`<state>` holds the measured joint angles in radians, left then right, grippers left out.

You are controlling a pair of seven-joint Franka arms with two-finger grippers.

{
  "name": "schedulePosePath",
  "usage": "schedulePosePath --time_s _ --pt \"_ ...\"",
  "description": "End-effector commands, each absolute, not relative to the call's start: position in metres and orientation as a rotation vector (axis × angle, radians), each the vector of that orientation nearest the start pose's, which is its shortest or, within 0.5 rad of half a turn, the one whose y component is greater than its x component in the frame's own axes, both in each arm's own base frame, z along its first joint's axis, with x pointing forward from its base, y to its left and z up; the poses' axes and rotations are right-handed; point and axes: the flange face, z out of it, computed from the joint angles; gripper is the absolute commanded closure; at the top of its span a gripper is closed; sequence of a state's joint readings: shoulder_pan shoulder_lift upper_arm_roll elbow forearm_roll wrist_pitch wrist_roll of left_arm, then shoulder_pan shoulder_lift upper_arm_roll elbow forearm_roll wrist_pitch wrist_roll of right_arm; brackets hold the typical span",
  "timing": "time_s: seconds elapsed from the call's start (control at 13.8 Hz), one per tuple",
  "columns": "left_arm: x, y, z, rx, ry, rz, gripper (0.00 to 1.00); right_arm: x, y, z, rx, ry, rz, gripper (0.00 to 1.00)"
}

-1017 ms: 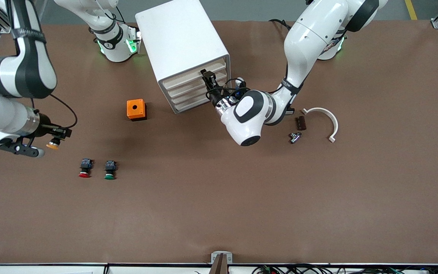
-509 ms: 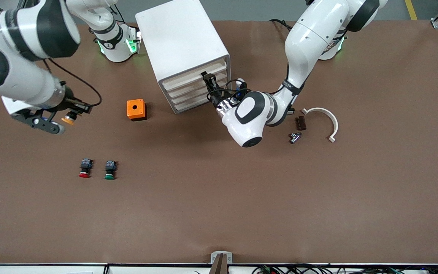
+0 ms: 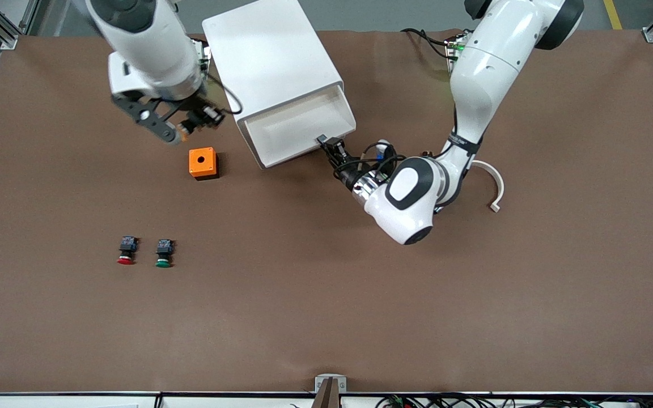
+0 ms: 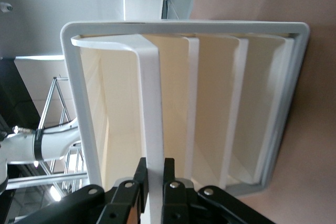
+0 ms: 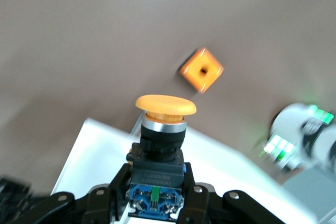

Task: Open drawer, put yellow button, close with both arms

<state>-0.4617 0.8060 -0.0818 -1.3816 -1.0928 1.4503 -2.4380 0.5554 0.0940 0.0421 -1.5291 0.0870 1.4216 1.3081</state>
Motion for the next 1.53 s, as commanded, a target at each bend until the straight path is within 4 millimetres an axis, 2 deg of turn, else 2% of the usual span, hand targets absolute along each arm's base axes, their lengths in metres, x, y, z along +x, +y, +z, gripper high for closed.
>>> schedulePosePath --time_s 0.0,0.07,0.15,0.22,0.29,0.36,0.58,0.8,0.94,1.02,1.09,1.31,1.45 --pt "0.555 -0.406 0.254 -0.917 -1.969 1.521 0.94 0.465 0.362 0.584 -2.860 1.292 0.308 1.00" --pt "0.560 -0.400 0.254 -0.911 -1.977 1.529 0.84 0.460 0.381 0.576 -2.839 1.319 0.300 1.00" --pt "0.561 -0.399 0.254 -0.909 -1.979 1.533 0.69 0.458 0.393 0.568 -2.834 1.338 0.300 1.00" --pt "0.563 -0.398 0.256 -0.917 -1.982 1.538 0.45 0.460 0.404 0.560 -2.813 1.350 0.289 1.00" --pt "0.568 -0.394 0.259 -0.919 -1.991 1.547 0.06 0.464 0.409 0.551 -2.794 1.367 0.282 1.00" --pt "0.569 -0.393 0.261 -0.922 -1.993 1.549 0.00 0.466 0.418 0.539 -2.790 1.373 0.289 1.00" --pt "0.581 -0.385 0.280 -0.987 -2.009 1.584 0.00 0.466 0.440 0.515 -2.760 1.414 0.278 1.00" --pt "0.611 -0.351 0.305 -1.020 -2.037 1.639 0.00 0.463 0.457 0.483 -2.799 1.420 0.305 1.00" --pt "0.620 -0.331 0.316 -1.088 -2.018 1.692 0.00 0.459 0.463 0.459 -2.820 1.459 0.329 1.00" --pt "0.627 -0.314 0.326 -1.130 -2.022 1.722 0.00 0.453 0.466 0.450 -2.828 1.464 0.332 1.00" --pt "0.632 -0.298 0.329 -1.161 -2.016 1.745 0.00 0.448 0.470 0.443 -2.837 1.459 0.334 1.00" --pt "0.640 -0.265 0.333 -1.198 -2.012 1.759 0.00 0.432 0.481 0.427 -2.864 1.440 0.343 1.00" --pt "0.644 -0.244 0.336 -1.213 -2.044 1.712 0.00 0.424 0.489 0.416 -2.816 1.508 0.325 1.00"
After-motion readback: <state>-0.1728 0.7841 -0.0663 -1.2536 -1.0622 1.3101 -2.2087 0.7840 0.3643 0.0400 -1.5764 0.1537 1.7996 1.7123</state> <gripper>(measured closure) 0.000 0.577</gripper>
